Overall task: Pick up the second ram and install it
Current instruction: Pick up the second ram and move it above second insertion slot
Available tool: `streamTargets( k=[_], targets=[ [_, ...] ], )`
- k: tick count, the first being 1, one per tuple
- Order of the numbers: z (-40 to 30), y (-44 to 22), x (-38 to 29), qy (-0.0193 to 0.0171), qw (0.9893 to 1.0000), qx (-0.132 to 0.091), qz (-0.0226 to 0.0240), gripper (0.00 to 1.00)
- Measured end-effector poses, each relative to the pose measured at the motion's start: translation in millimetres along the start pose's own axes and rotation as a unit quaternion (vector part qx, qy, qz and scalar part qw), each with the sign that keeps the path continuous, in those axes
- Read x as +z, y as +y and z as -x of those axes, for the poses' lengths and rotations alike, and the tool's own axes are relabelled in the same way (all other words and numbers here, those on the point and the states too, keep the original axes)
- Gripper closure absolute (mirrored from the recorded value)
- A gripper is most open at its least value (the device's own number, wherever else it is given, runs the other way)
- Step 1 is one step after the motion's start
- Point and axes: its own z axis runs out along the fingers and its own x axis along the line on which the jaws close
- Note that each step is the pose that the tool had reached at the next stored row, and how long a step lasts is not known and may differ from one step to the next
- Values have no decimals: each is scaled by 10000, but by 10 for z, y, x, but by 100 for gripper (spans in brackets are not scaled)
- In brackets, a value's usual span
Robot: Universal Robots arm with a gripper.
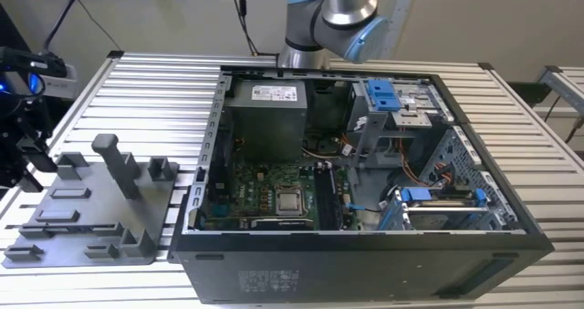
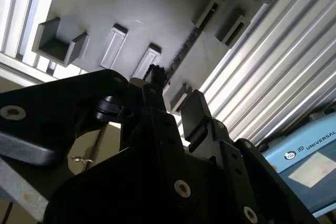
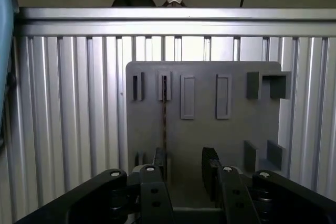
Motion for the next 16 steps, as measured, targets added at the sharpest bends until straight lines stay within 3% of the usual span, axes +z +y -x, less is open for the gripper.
streamTargets(
  k=[16],
  targets=[
    [-12, 20, 196, 0, 10000, -58, 0, 58]
  ],
)
